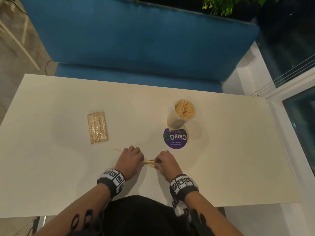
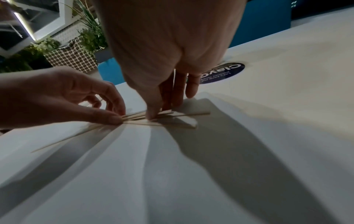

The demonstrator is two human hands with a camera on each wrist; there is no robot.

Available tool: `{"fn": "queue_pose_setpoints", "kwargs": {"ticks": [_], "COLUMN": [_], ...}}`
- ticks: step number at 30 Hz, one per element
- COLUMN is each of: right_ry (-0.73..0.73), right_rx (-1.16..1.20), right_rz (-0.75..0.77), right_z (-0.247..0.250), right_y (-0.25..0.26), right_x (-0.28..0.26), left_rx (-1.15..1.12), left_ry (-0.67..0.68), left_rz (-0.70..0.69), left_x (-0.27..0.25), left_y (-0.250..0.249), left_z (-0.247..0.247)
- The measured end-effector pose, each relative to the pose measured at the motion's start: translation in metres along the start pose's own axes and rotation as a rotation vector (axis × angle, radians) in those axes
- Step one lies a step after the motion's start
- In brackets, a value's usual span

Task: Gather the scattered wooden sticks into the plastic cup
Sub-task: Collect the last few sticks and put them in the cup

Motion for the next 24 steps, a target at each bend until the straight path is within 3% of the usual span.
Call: {"fn": "queue_pose_setpoints", "kwargs": {"ticks": [3, 6, 8, 12, 15, 18, 21, 24], "right_ry": [-0.213, -0.398, -0.361, -0.223, -0.217, -0.278, -0.204, -0.135], "right_rx": [0.113, 0.194, 0.217, 0.239, 0.304, 0.319, 0.306, 0.323], "right_rz": [-0.074, -0.373, -0.506, -0.437, -0.408, -0.482, -0.553, -0.517], "right_z": [0.009, 0.020, 0.019, 0.006, 0.006, 0.013, 0.011, 0.009], "right_y": [-0.007, -0.023, -0.028, -0.008, 0.001, -0.007, -0.011, -0.004], "right_x": [-0.002, -0.013, -0.014, -0.010, -0.008, -0.010, -0.013, -0.007], "left_rx": [-0.034, -0.077, -0.093, -0.112, -0.146, -0.194, -0.222, -0.219], "left_ry": [-0.012, -0.009, -0.001, -0.011, -0.025, -0.029, -0.011, 0.023], "left_rz": [0.033, 0.035, 0.023, 0.001, -0.017, -0.021, -0.020, -0.029], "left_x": [-0.001, -0.001, 0.001, 0.004, 0.005, 0.004, 0.005, 0.006], "left_y": [0.006, 0.011, 0.012, 0.010, 0.010, 0.011, 0.010, 0.007], "left_z": [-0.003, -0.007, -0.009, -0.011, -0.013, -0.013, -0.011, -0.010]}}
Point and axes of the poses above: each hand's wrist, its own x-axis towards the middle knuckle, its own z-axis out of the back of the hand, y = z × x, the point moved 1 cm from there along x, towards the middle knuckle, and after that the axes turned 1 degree about z, right-handed, at the moved point
